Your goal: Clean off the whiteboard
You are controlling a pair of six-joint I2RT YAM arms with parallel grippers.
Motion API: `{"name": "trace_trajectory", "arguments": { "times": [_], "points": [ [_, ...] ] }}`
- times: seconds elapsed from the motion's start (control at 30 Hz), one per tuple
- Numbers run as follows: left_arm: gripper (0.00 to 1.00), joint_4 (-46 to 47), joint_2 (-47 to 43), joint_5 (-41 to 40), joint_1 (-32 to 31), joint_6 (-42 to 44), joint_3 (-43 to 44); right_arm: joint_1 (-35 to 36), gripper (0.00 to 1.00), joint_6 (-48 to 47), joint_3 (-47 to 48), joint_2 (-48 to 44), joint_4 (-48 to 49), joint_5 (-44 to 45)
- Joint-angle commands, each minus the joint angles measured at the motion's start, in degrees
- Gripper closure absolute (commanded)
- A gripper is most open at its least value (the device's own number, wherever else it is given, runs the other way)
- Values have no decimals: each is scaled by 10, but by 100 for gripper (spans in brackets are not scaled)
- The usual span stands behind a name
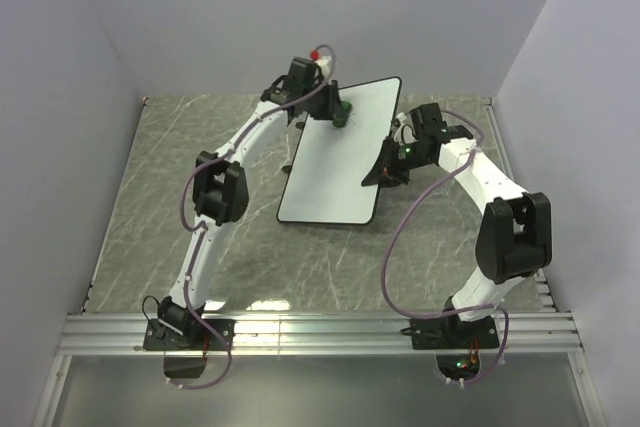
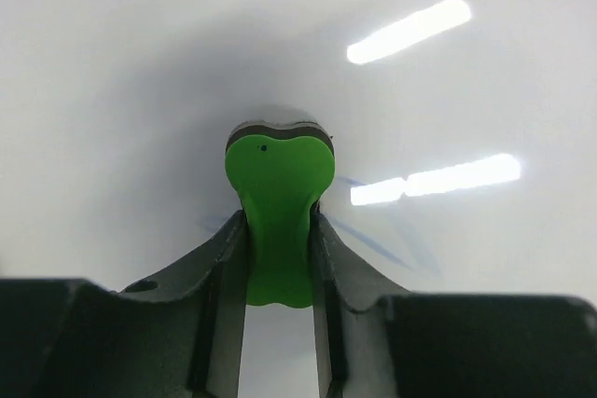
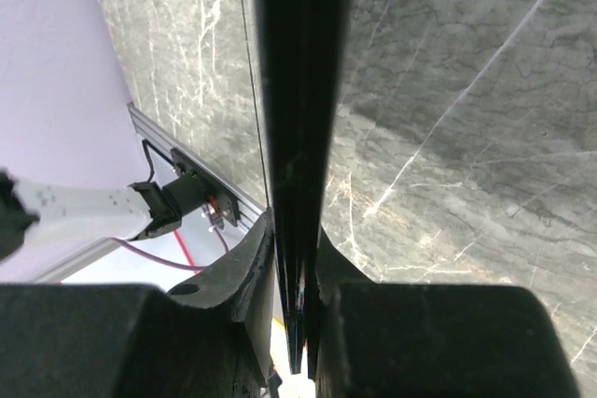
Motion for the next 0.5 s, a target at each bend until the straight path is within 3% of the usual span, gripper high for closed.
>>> {"name": "trace_trajectory", "arguments": {
  "times": [0.0, 0.17, 0.47],
  "points": [
    [100, -37, 90, -95, 30, -16, 32, 65, 100, -91, -47, 6, -81, 67],
    [100, -31, 121, -86, 34, 6, 33, 65, 100, -89, -52, 5, -83, 68],
    [100, -38, 39, -9, -19, 40, -40, 64, 100, -92, -2, 56, -93, 64]
  ]
}}
